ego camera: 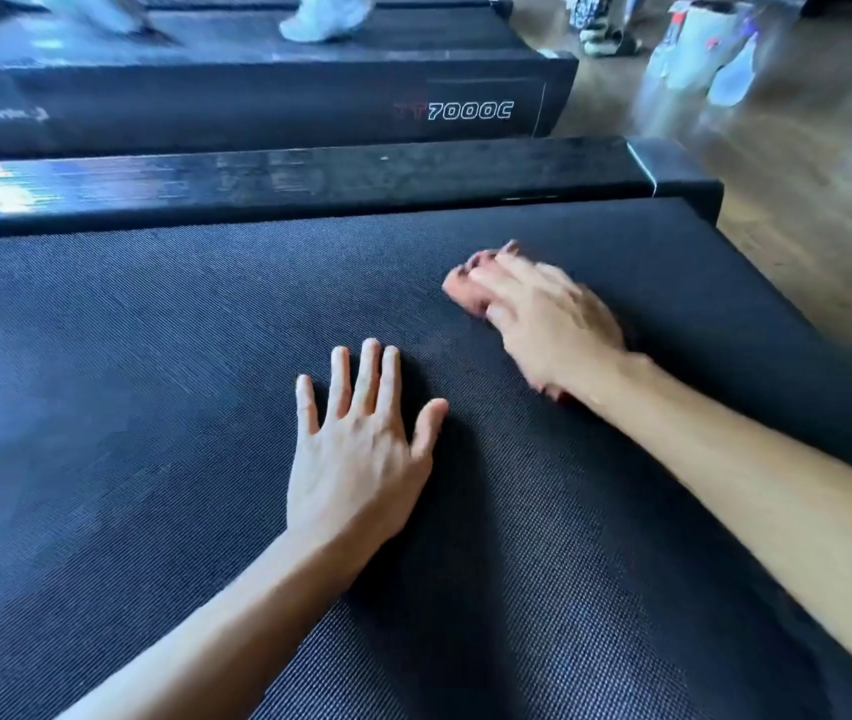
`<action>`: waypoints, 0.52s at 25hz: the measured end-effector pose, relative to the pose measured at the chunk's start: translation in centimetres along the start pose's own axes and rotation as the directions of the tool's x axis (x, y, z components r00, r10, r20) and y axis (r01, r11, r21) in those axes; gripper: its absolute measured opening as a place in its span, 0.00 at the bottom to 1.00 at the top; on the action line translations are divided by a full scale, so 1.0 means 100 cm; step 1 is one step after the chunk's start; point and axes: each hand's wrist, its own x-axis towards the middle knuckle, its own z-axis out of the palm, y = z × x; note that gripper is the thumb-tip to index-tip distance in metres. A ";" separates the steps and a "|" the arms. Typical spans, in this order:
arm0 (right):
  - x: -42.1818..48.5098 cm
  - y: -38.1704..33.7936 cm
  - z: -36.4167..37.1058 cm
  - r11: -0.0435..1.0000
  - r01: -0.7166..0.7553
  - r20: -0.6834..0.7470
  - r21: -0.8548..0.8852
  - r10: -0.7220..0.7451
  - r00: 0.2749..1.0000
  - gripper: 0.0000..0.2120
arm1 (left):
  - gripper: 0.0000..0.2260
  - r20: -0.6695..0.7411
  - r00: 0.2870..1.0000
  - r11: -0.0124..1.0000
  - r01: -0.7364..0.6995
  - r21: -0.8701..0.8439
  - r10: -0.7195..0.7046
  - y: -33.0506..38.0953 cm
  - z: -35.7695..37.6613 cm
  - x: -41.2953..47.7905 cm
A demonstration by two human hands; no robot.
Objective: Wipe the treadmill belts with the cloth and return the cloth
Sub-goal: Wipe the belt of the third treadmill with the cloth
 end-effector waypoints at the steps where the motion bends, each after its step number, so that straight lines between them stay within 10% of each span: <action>1: 0.031 0.003 0.006 0.998 -0.054 0.013 -0.014 0.054 0.998 0.22 | 0.36 0.001 1.000 1.000 -0.002 0.002 0.002 0.000 -0.001 -0.001; 8: 0.006 -0.031 0.026 0.971 0.231 0.007 0.069 -0.232 0.973 0.22 | 0.37 0.000 1.000 1.000 -0.011 0.010 0.011 -0.002 -0.001 -0.002; 13: 0.101 -0.019 0.029 0.996 -0.089 0.065 -0.030 0.091 0.994 0.18 | 0.36 -0.010 1.000 1.000 -0.022 0.009 0.022 -0.002 -0.001 -0.002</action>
